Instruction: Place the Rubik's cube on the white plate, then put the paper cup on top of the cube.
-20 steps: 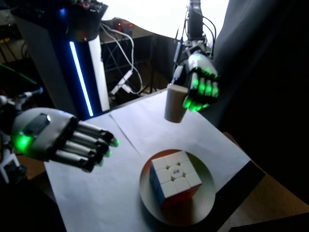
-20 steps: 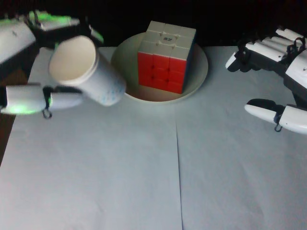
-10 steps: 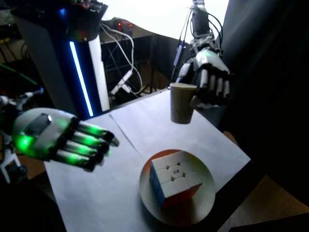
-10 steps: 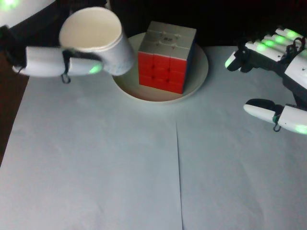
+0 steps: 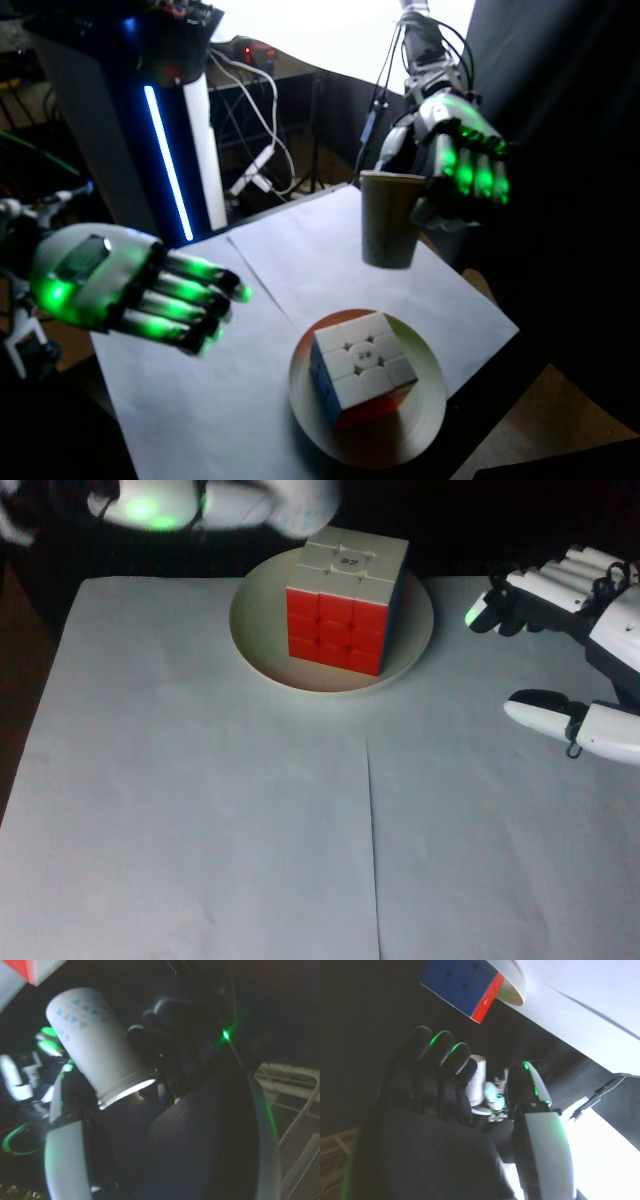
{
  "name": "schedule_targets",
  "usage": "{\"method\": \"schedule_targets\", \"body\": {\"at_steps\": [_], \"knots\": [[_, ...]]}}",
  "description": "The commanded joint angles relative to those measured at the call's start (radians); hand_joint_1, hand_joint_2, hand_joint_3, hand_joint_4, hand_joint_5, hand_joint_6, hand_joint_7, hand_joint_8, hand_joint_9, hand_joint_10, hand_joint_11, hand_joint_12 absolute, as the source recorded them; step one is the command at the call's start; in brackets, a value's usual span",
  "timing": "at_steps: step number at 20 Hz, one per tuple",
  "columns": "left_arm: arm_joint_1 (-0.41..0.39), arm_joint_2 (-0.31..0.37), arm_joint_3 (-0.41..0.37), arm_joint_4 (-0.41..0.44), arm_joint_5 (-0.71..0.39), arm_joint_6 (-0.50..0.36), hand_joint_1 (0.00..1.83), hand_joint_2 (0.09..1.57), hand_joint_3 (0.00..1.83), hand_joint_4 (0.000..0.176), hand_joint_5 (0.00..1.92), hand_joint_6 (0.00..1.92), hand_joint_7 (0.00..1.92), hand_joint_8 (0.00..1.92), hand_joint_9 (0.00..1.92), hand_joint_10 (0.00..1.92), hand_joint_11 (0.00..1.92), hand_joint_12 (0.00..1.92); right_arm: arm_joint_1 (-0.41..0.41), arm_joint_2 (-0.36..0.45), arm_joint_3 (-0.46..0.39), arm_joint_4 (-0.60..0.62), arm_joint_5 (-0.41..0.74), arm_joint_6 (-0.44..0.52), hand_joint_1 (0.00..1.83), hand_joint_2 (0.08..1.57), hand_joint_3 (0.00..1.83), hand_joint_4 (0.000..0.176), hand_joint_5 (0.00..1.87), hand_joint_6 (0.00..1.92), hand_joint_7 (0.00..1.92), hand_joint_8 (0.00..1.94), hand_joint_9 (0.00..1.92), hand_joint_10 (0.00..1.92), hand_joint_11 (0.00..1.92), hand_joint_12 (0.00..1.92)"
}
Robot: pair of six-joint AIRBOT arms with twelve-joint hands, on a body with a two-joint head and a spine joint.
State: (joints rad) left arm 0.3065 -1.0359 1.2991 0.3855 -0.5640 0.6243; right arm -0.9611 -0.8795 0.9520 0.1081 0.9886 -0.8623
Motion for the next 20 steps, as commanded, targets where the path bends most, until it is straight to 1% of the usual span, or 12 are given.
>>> {"method": "schedule_targets", "body": {"at_steps": [1, 2, 3, 4, 5, 8, 10, 12, 15, 16, 18, 20], "knots": [[-0.029, -0.016, 0.011, -0.011, -0.065, -0.016, 0.95, 1.21, 0.00, 0.113, 0.30, 1.28, 0.41, 1.19, 0.35, 1.47, 0.29, 1.92, 0.007, -0.006, 0.004, 0.001, 0.123, 0.001, 0.90, 1.26, 0.00, 0.000, 0.11, 1.15, 0.22, 1.36, 0.22, 1.49, 0.00, 1.81], [-0.033, -0.030, 0.022, -0.009, -0.048, -0.017, 0.96, 1.21, 0.00, 0.079, 0.30, 1.23, 0.41, 1.18, 0.37, 1.48, 0.29, 1.92, 0.006, -0.007, 0.004, 0.001, 0.123, 0.001, 0.89, 1.27, 0.01, 0.000, 0.12, 1.11, 0.22, 1.34, 0.20, 1.42, 0.00, 1.61], [-0.042, -0.048, 0.038, -0.006, -0.026, -0.022, 0.96, 1.19, 0.00, 0.075, 0.34, 1.16, 0.45, 1.12, 0.40, 1.44, 0.29, 1.92, 0.006, -0.008, 0.005, 0.001, 0.123, 0.001, 0.91, 1.27, 0.00, 0.000, 0.13, 1.10, 0.21, 1.34, 0.20, 1.39, 0.00, 1.52], [-0.054, -0.066, 0.056, 0.016, -0.002, -0.041, 0.95, 1.20, 0.00, 0.034, 0.37, 1.12, 0.48, 1.04, 0.43, 1.41, 0.35, 1.92, 0.006, -0.009, 0.005, 0.001, 0.123, 0.001, 0.92, 1.25, 0.00, 0.000, 0.14, 1.11, 0.21, 1.32, 0.20, 1.46, 0.02, 1.87], [-0.070, -0.090, 0.083, 0.053, 0.037, -0.075, 0.93, 1.19, 0.00, 0.022, 0.38, 1.11, 0.48, 1.03, 0.43, 1.40, 0.37, 1.92, 0.006, -0.010, 0.006, 0.001, 0.123, 0.001, 0.96, 1.24, 0.00, 0.000, 0.13, 1.13, 0.20, 1.30, 0.20, 1.51, 0.03, 1.91], [-0.086, -0.142, 0.131, 0.123, 0.114, -0.122, 0.99, 1.19, 0.00, 0.019, 0.39, 1.11, 0.46, 0.99, 0.38, 1.28, 0.23, 1.84, 0.004, -0.014, 0.007, 0.001, 0.123, 0.001, 0.88, 1.26, 0.00, 0.000, 0.11, 1.16, 0.28, 1.34, 0.22, 1.44, 0.00, 1.76], [-0.092, -0.175, 0.159, 0.150, 0.171, -0.122, 0.99, 1.21, 0.00, 0.000, 0.37, 1.15, 0.44, 0.96, 0.39, 1.28, 0.27, 1.85, 0.003, -0.016, 0.008, 0.002, 0.123, 0.001, 0.92, 1.24, 0.00, 0.000, 0.12, 1.15, 0.22, 1.32, 0.17, 1.52, 0.00, 1.90], [-0.093, -0.195, 0.181, 0.152, 0.192, -0.133, 1.00, 1.20, 0.00, 0.000, 0.39, 1.17, 0.48, 0.98, 0.45, 1.34, 0.37, 1.87, 0.003, -0.017, 0.008, 0.002, 0.123, 0.001, 0.92, 1.25, 0.00, 0.000, 0.10, 1.16, 0.21, 1.33, 0.17, 1.57, 0.02, 1.92], [-0.093, -0.229, 0.220, 0.250, 0.232, -0.226, 1.03, 1.20, 0.00, 0.000, 0.39, 1.17, 0.46, 0.87, 0.35, 1.23, 0.16, 1.89, 0.001, -0.019, 0.008, 0.002, 0.123, 0.001, 0.91, 1.25, 0.00, 0.000, 0.13, 1.09, 0.23, 1.33, 0.18, 1.56, 0.03, 1.92], [-0.093, -0.235, 0.221, 0.259, 0.242, -0.226, 1.05, 1.19, 0.00, 0.000, 0.41, 1.16, 0.48, 0.87, 0.38, 1.26, 0.22, 1.90, 0.001, -0.019, 0.008, 0.002, 0.123, 0.001, 0.90, 1.25, 0.00, 0.000, 0.14, 1.08, 0.24, 1.33, 0.20, 1.56, 0.03, 1.92], [-0.093, -0.247, 0.226, 0.281, 0.269, -0.226, 1.05, 1.21, 0.00, 0.000, 0.39, 1.19, 0.46, 0.97, 0.38, 1.32, 0.22, 1.89, 0.001, -0.019, 0.008, 0.002, 0.123, 0.001, 0.89, 1.25, 0.00, 0.000, 0.13, 1.12, 0.24, 1.37, 0.20, 1.43, 0.00, 1.71], [-0.093, -0.256, 0.233, 0.285, 0.279, -0.226, 1.06, 1.21, 0.00, 0.000, 0.40, 1.11, 0.48, 0.93, 0.40, 1.30, 0.25, 1.87, 0.001, -0.021, 0.009, 0.002, 0.123, 0.001, 0.92, 1.25, 0.00, 0.000, 0.14, 1.12, 0.21, 1.33, 0.21, 1.46, 0.00, 1.85]]}}
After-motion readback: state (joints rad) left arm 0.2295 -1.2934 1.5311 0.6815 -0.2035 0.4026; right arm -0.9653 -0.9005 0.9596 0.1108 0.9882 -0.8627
